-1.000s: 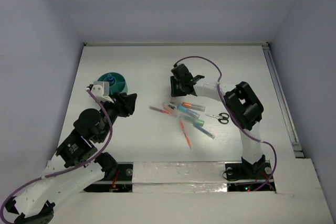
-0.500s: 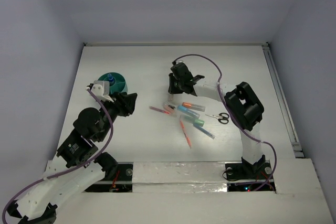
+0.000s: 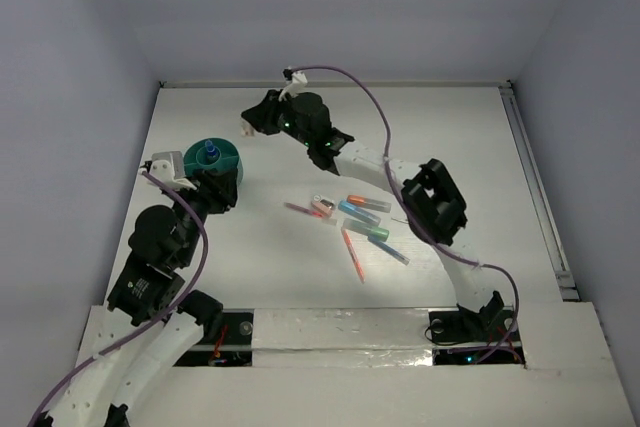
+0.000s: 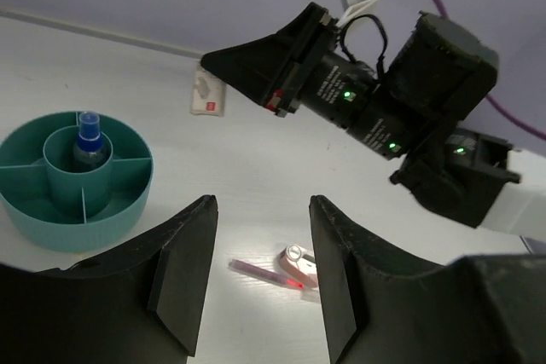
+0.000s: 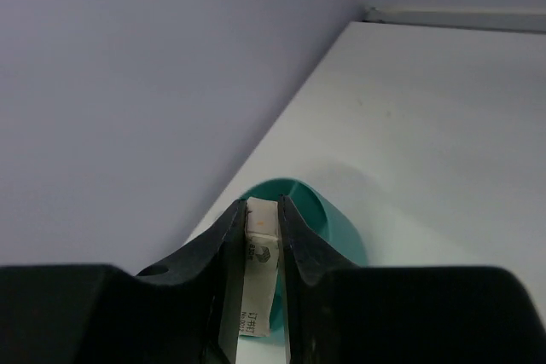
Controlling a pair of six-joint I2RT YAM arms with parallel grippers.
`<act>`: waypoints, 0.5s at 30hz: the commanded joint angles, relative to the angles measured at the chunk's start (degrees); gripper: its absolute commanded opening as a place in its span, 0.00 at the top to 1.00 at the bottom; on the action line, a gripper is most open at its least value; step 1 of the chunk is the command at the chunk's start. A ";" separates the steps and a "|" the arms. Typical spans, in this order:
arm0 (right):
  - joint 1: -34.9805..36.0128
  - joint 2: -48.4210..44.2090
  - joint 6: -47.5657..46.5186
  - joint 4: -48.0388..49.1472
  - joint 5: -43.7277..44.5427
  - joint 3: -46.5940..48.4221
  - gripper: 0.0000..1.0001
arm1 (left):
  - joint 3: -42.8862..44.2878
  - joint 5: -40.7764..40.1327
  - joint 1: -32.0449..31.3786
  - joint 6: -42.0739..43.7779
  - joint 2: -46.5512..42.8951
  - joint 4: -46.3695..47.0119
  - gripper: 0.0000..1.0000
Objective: Sort the stationery into containers
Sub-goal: Place the stationery in the storage box.
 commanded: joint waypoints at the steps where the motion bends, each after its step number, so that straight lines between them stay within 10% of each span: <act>1: 1.61 7.18 2.67 8.36 -0.51 7.56 0.81 | -0.66 3.02 2.16 -0.05 -0.56 4.19 0.56; 15: 4.16 21.08 -5.58 2.48 2.39 27.27 0.80 | -0.84 7.60 5.94 -0.04 1.46 4.81 0.56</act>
